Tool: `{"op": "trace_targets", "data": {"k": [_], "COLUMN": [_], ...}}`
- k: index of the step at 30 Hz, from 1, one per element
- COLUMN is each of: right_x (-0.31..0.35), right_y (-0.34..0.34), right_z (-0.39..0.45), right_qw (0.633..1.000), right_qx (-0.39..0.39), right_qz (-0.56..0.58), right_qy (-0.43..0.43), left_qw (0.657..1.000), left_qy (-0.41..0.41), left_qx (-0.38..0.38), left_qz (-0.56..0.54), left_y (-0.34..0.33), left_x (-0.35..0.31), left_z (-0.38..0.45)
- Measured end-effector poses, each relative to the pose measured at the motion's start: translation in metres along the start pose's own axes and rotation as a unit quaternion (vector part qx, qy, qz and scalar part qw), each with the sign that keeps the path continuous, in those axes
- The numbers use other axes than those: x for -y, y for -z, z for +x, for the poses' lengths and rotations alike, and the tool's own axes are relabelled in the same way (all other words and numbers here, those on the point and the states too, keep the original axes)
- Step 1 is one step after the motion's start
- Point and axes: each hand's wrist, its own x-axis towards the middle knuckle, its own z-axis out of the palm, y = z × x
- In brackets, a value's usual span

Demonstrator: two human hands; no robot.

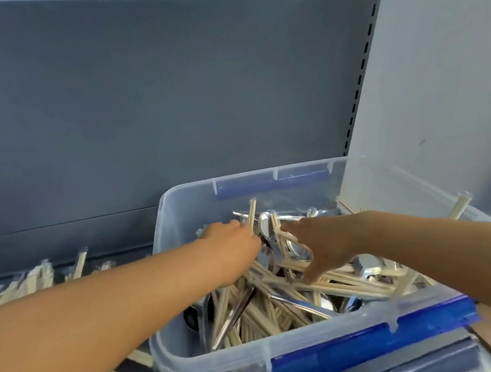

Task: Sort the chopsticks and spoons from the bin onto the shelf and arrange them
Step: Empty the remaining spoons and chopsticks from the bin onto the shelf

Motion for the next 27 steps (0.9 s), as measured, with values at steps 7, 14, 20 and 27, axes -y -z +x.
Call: {"op": "trace_targets", "data": {"k": [7, 14, 20, 27], "right_x": [-0.029, -0.037, -0.029, -0.029], "right_y": [-0.002, -0.004, -0.007, -0.006], "right_z": [0.022, 0.029, 0.019, 0.017], "right_qw": [0.997, 0.999, 0.998, 0.998], "right_qx": [-0.063, -0.032, -0.004, 0.012], "right_qz": [-0.033, 0.006, -0.03, -0.038], "right_qy": [0.019, 0.026, 0.049, 0.053], "left_qw": [0.97, 0.908, 0.879, 0.834], "left_qy": [0.213, 0.226, 0.248, 0.31], "left_qx": [0.064, 0.071, 0.061, 0.049], "left_qz": [-0.102, -0.345, -0.403, -0.453], "left_y": [0.007, 0.011, 0.008, 0.006], "left_x": [-0.007, -0.033, -0.041, -0.037], "left_z": [0.013, 0.008, 0.015, 0.022]}}
